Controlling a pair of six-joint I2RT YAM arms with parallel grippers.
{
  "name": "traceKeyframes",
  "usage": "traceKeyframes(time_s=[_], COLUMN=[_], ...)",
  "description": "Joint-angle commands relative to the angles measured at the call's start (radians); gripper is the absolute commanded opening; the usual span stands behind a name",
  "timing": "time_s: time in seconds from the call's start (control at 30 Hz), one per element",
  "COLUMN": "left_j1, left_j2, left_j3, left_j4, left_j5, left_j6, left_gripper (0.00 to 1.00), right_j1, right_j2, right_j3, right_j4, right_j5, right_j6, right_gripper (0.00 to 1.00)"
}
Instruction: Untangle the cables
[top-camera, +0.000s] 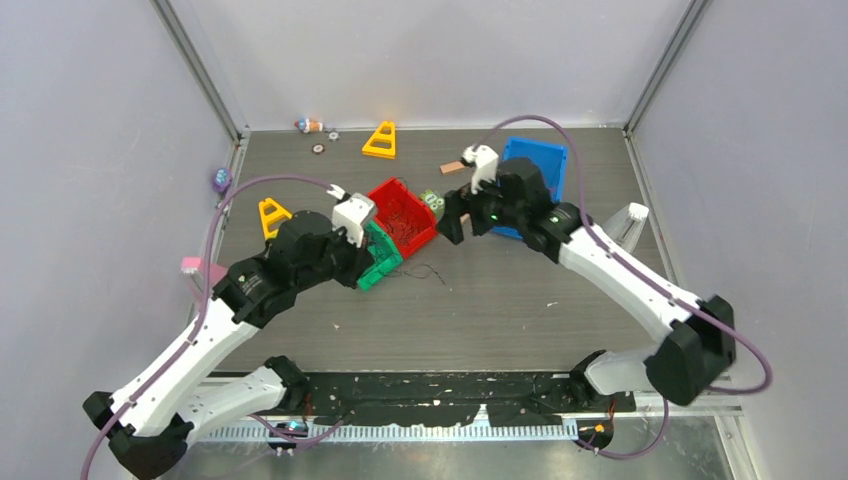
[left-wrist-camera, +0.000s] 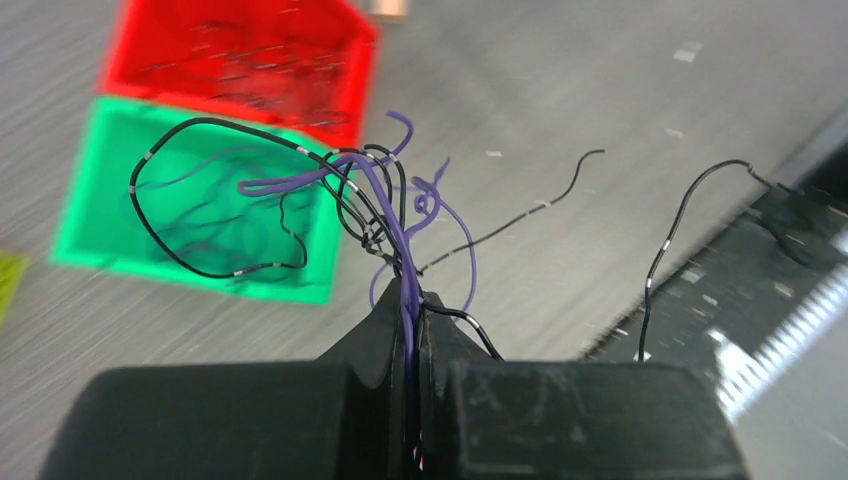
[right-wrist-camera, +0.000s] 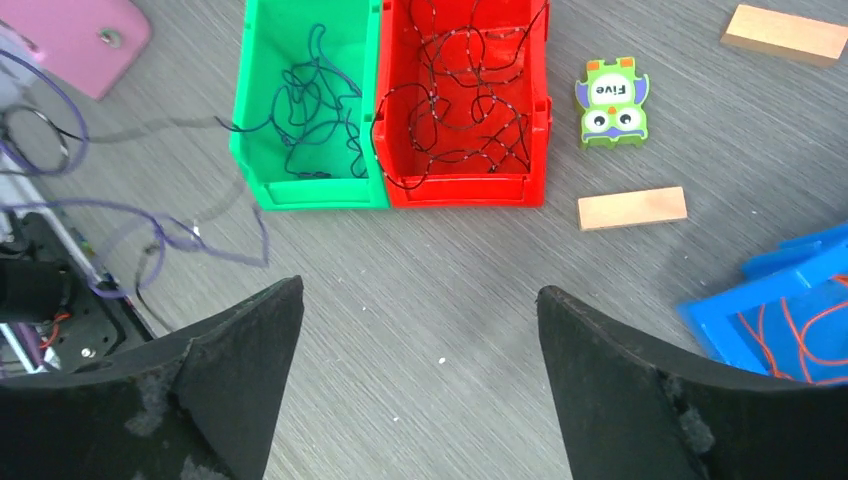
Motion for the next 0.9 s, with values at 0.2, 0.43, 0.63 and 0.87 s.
traceKeyframes(time_s=[0.2,0.43,0.63,0.87], left_j1=[0.003,0.003,0.003,0.003], left_j2=[0.082,0.159,0.152,0.140], left_j3=[-0.001,0.036,0.022,0.018], left_j4=[0.236,0.238,0.256,0.270], left_j5=[0.597,0.632,0.613,0.611], left_j6=[0.037,0.029,0.032,0.032], left_gripper=[0.00,0.00,0.00,0.00], right_j1=[-0.056,-0.048,-0.048,-0.037], right_j2=[-0.314,-0.331,-0.368,-0.326], right_j3=[-0.421,-0.483,-0.494,-0.508], right_j4=[0.529,0.668,0.630,0.654], right_j5=[-0.468,-0.552,-0.547,-0.572], right_j6=[0.087,0.155,0.139,0.155], right_gripper=[0.85,0.85,0.84,0.82])
